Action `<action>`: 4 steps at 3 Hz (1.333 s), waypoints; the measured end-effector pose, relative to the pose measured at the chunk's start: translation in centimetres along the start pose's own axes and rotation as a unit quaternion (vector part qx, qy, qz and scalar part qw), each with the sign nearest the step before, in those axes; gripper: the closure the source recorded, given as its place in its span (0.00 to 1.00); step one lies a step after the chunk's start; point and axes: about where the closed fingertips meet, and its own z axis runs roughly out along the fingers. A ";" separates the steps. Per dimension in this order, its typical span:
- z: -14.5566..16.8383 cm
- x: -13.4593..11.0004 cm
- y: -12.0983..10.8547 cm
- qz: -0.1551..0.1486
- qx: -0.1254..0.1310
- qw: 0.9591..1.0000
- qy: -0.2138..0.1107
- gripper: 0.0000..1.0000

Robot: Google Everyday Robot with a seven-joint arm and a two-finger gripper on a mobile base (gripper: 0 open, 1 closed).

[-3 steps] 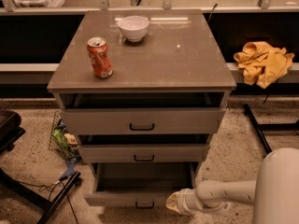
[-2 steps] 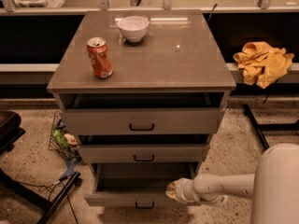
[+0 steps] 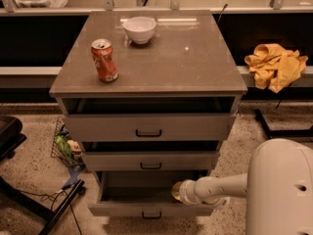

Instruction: Open bottom drawer

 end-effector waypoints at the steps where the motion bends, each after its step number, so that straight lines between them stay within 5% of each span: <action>1: 2.0 0.6 0.4 0.006 0.001 1.000 -0.007 1.00; 3: 9.8 4.1 -2.8 0.042 0.033 0.998 -0.037 1.00; 4: 10.1 4.2 -3.2 0.043 0.034 0.998 -0.037 1.00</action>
Offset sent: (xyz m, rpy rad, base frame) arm 0.0625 -0.0022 -0.0949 0.1011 -0.0474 -0.0977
